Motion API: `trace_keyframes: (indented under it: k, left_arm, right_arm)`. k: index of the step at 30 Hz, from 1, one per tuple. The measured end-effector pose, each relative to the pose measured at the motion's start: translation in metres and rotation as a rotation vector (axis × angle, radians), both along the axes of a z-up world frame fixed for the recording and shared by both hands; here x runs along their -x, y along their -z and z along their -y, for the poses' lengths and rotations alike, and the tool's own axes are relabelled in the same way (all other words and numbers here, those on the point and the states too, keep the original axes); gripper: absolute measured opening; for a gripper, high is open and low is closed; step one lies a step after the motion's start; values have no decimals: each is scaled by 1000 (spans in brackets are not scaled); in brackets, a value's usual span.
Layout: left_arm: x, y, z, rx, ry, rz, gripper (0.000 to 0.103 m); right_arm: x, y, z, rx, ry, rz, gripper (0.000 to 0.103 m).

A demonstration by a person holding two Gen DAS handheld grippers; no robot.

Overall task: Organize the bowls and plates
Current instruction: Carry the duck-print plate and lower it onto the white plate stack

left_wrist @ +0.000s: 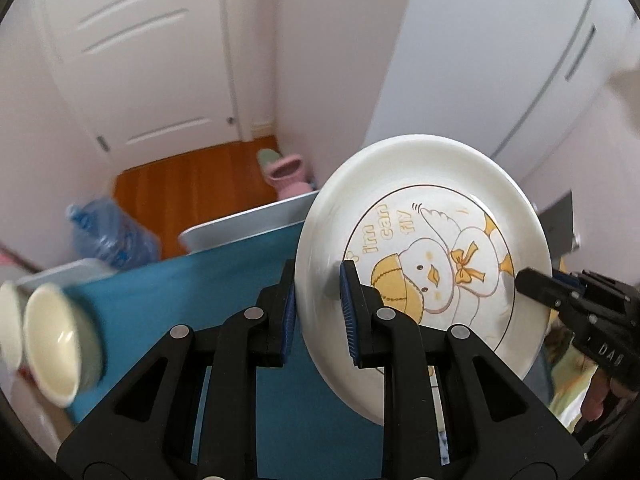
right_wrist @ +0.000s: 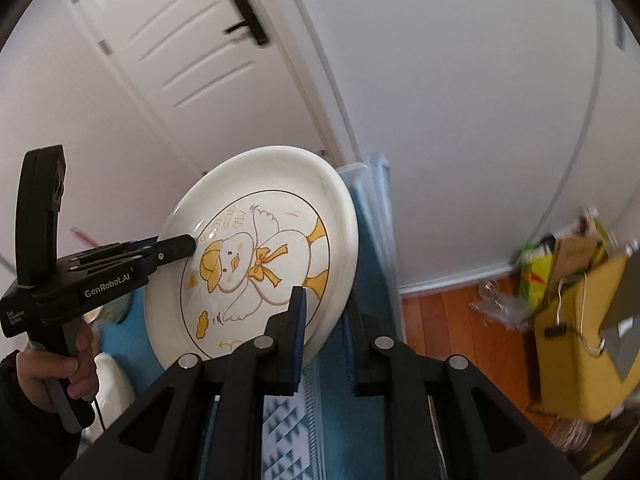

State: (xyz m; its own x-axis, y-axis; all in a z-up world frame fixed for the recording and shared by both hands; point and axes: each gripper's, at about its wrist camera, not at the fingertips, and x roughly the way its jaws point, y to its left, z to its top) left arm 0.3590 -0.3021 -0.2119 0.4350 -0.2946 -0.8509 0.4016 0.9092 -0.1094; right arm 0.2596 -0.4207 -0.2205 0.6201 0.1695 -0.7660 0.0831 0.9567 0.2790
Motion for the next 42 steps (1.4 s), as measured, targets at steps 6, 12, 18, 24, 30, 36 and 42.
trace_keyframes:
  k: [6, 12, 18, 24, 30, 36, 42]
  left_arm:
    - [46, -40, -49, 17, -174, 35, 18]
    - [89, -59, -116, 8, -331, 53, 18]
    - [121, -58, -186, -21, -428, 27, 18]
    - [150, -27, -240, -44, -469, -30, 18]
    - [165, 23, -268, -15, -446, -120, 18]
    - [169, 59, -286, 15, -412, -183, 18]
    - [176, 66, -285, -37, -376, -181, 18]
  right_arm:
    - [4, -43, -28, 21, -205, 38, 16]
    - [11, -62, -78, 45, -402, 63, 16]
    - [21, -52, -144, 24, -523, 42, 16]
    - [32, -18, -204, 27, -588, -23, 16]
    - [43, 31, -236, 49, -576, -115, 16]
    - [52, 58, -256, 84, -545, -152, 16]
    - [59, 61, -267, 110, -534, -144, 16]
